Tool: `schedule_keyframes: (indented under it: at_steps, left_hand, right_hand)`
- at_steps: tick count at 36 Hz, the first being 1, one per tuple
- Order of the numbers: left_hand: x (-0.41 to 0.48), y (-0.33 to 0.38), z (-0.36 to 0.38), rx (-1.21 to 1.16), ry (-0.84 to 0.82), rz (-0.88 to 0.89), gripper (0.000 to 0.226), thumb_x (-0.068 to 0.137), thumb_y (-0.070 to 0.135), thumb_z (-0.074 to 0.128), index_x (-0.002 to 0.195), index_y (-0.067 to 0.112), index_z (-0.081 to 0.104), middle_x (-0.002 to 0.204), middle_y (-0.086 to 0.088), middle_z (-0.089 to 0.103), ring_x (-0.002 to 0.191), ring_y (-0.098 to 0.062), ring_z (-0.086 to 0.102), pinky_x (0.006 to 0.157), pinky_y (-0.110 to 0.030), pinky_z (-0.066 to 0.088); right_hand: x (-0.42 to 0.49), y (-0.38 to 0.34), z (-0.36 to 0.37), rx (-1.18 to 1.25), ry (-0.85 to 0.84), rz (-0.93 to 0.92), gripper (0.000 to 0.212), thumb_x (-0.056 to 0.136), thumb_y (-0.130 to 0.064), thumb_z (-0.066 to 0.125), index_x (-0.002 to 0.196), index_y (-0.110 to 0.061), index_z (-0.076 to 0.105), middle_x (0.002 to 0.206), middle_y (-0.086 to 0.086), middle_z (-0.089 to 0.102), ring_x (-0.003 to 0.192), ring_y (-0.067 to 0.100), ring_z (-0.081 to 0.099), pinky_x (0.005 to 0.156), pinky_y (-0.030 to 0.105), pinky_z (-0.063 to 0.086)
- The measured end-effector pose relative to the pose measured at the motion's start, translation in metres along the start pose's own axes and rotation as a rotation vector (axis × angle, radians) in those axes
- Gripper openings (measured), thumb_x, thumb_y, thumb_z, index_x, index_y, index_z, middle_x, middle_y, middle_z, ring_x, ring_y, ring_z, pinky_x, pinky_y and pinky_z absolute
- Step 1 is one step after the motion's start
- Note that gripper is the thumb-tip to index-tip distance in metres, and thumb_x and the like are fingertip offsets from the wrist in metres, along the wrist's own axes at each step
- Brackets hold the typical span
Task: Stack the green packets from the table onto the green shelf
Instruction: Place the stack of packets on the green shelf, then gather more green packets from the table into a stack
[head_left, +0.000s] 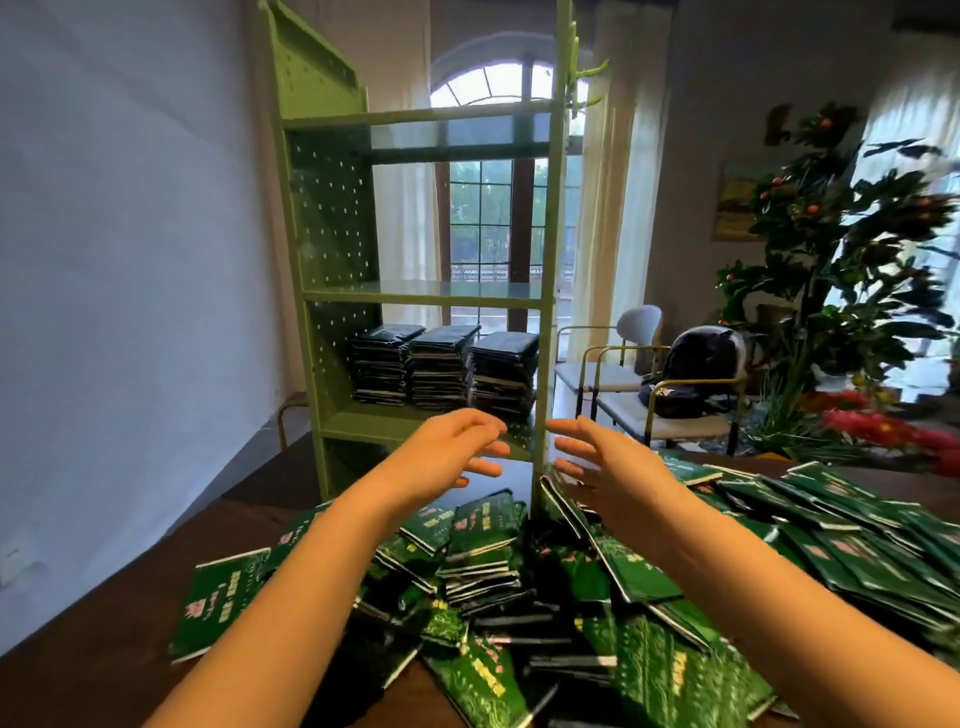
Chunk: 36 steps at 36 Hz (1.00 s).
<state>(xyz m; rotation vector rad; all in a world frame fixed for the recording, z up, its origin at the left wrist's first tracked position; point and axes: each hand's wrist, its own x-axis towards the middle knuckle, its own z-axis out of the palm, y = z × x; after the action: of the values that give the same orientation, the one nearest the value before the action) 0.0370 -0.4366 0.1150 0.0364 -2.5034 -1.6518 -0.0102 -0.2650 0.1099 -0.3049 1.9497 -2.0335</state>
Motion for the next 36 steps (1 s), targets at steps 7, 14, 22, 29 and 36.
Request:
schedule_keyframes:
  at_steps: [7,14,22,29,36]
  left_hand:
    - [-0.026,0.016,0.031,0.039,-0.113,0.062,0.02,0.102,0.033,0.042,0.107,0.028,0.06,0.109,0.005,0.069,0.099,-0.013,0.069,0.093,-0.034,0.048]
    - [-0.029,0.023,0.076,0.005,-0.18,0.077,0.019,0.101,0.031,0.043,0.107,0.026,0.06,0.111,0.004,0.07,0.095,-0.01,0.069,0.087,-0.029,0.046]
    - [-0.007,0.003,0.144,0.08,-0.243,0.046,0.019,0.102,0.029,0.042,0.114,0.025,0.057,0.116,0.003,0.066,0.098,-0.007,0.064,0.073,-0.02,0.044]
    - [0.02,-0.01,0.187,0.153,-0.092,0.057,0.036,0.099,0.031,0.051,0.133,0.019,0.049,0.138,-0.004,0.049,0.125,-0.017,0.048,0.102,-0.032,0.041]
    - [0.04,-0.026,0.212,0.339,0.072,0.065,0.047,0.097,0.036,0.052,0.14,0.017,0.045,0.144,-0.005,0.047,0.134,-0.023,0.041,0.111,-0.042,0.035]
  right_hand:
    - [-0.037,0.015,-0.073,-0.185,-0.073,0.014,0.026,0.097,-0.029,0.046,0.106,-0.016,0.067,0.116,0.003,0.066,0.109,0.02,0.061,0.092,0.035,0.046]
    - [-0.064,0.036,-0.13,-0.391,-0.137,0.01,0.023,0.099,-0.018,0.046,0.103,-0.019,0.068,0.109,0.001,0.068,0.098,0.016,0.063,0.08,0.025,0.049]
    - [-0.065,0.059,-0.182,-0.5,-0.069,-0.076,0.022,0.097,-0.016,0.05,0.104,-0.026,0.069,0.112,0.001,0.067,0.108,0.021,0.061,0.099,0.042,0.047]
    - [-0.051,0.075,-0.207,-0.676,0.054,-0.263,0.018,0.094,-0.019,0.056,0.102,-0.029,0.067,0.108,-0.011,0.067,0.1,0.008,0.062,0.083,0.023,0.047]
    - [-0.036,0.087,-0.206,-0.956,0.292,-0.544,0.017,0.09,-0.017,0.06,0.105,-0.022,0.065,0.097,-0.009,0.057,0.09,0.002,0.051,0.075,0.014,0.034]
